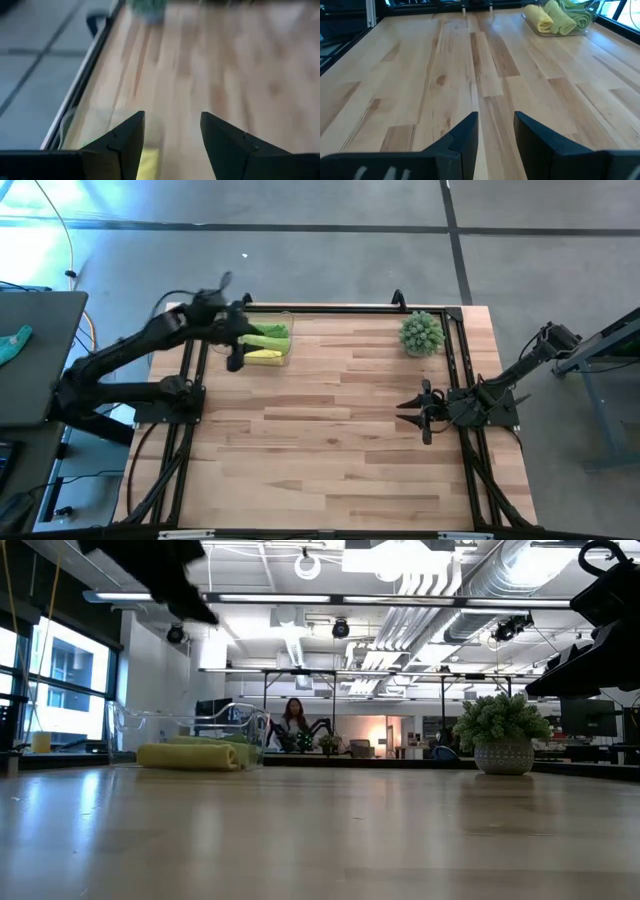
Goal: Roll microfiber towels into tight, uniform cylinder then place into a basket
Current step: Return to Home Position
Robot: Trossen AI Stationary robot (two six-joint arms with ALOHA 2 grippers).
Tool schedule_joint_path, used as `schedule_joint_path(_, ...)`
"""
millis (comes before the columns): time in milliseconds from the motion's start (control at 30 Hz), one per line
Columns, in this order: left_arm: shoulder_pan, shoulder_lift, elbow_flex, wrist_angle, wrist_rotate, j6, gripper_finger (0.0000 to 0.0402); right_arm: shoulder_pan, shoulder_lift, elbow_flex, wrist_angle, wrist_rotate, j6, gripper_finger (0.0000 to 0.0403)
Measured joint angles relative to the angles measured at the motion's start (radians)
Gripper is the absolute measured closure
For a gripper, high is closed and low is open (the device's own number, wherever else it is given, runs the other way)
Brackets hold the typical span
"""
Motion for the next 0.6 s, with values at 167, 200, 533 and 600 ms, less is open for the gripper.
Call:
schedule_joint_path(167,-0.103,-0.197,-0.065,0.056,0.012,-0.174,0.022,0.0,0.0,0.0,0.0,0.0,0.0,0.0284)
schedule_joint_path(200,-0.125,-0.23,-0.088,0.073,0.007,-0.214,0.022,0.0,0.0,0.0,0.0,0.0,0.0,0.0284)
schedule_joint_path(533,-0.379,-0.509,-0.484,0.46,-0.226,-0.499,0.022,0.0,0.0,0.0,0.0,0.0,0.0,0.0284)
schedule_joint_path(600,-0.42,-0.535,-0.571,0.58,-0.281,-0.519,0.022,0.0,0.0,0.0,0.0,0.0,0.0,0.0284)
